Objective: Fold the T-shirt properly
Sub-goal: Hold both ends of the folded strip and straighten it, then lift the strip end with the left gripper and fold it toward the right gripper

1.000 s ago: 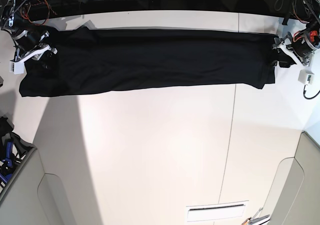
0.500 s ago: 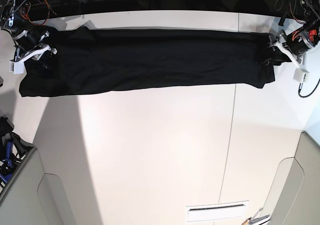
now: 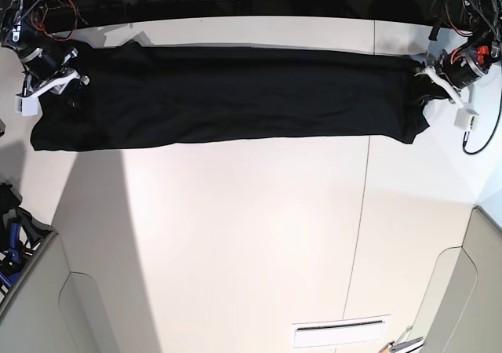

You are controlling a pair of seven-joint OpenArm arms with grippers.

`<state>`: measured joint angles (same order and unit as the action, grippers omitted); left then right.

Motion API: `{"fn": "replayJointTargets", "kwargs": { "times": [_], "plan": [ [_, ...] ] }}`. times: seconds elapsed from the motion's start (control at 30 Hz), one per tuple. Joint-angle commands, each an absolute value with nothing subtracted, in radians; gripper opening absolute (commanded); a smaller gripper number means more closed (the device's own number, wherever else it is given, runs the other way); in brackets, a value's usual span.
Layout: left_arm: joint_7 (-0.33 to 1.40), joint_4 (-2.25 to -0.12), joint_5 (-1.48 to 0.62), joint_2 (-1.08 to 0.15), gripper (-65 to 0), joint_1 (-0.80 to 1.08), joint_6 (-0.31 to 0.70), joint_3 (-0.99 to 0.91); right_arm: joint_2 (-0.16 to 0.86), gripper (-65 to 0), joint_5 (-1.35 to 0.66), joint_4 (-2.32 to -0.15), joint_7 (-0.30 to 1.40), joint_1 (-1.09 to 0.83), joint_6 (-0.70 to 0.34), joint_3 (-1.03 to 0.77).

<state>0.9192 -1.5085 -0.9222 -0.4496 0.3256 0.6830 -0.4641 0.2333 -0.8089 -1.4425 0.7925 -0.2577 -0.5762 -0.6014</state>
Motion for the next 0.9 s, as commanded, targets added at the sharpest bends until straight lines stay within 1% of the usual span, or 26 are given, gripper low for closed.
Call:
{"fn": "replayJointTargets", "kwargs": {
  "times": [0.0, 0.13, 0.23, 0.33, 0.53, 0.6, 0.67, 0.77, 0.87],
  "plan": [
    [0.898, -1.536, -0.934, -0.469, -65.0, 0.31, 0.698, -0.474, 0.249, -65.0, -0.859, -1.467, 0.794, -0.255, -0.582, -0.616],
    [0.894, -1.58, -0.888, -0.477, -65.0, 0.294, 0.689, -0.48, 0.249, -65.0, -0.951, -1.517, 0.823, -0.255, -0.591, -0.665],
    [0.886, -1.599, -0.865, -0.506, -65.0, 0.286, 0.665, -0.48, 0.249, -65.0, -0.95, -1.578, 0.834, -0.253, -0.591, -0.694],
    [0.886, -1.599, -0.839, -0.543, -65.0, 0.26, 0.665, -0.48, 0.249, -65.0, -0.95, -1.625, 0.885, -0.237, -0.591, -0.71],
    [0.878, -1.64, -0.739, -0.601, -65.0, 0.244, 0.664, -0.48, 0.249, -65.0, -0.95, -1.638, 0.891, -0.233, -0.591, -0.723],
    [0.88, -1.694, -0.727, -0.601, -65.0, 0.252, 0.656, -0.48, 0.248, -65.0, -0.95, -1.638, 0.891, -0.23, -0.591, -0.723],
    [0.88, -1.777, -0.733, -0.598, -65.0, 0.268, 0.628, -0.476, 0.246, -65.0, -0.95, -1.638, 0.89, -0.227, -0.591, -0.723],
    [0.881, -1.957, -0.774, -0.592, -65.0, 0.322, 0.593, -0.448, 0.246, -65.0, -0.95, -1.638, 0.89, -0.228, -0.591, -0.723],
    [0.878, -2.128, -0.769, -0.547, -65.0, 0.367, 0.587, -0.371, 0.246, -65.0, -0.95, -1.638, 0.89, -0.224, -0.591, -0.723]
  ]
}}
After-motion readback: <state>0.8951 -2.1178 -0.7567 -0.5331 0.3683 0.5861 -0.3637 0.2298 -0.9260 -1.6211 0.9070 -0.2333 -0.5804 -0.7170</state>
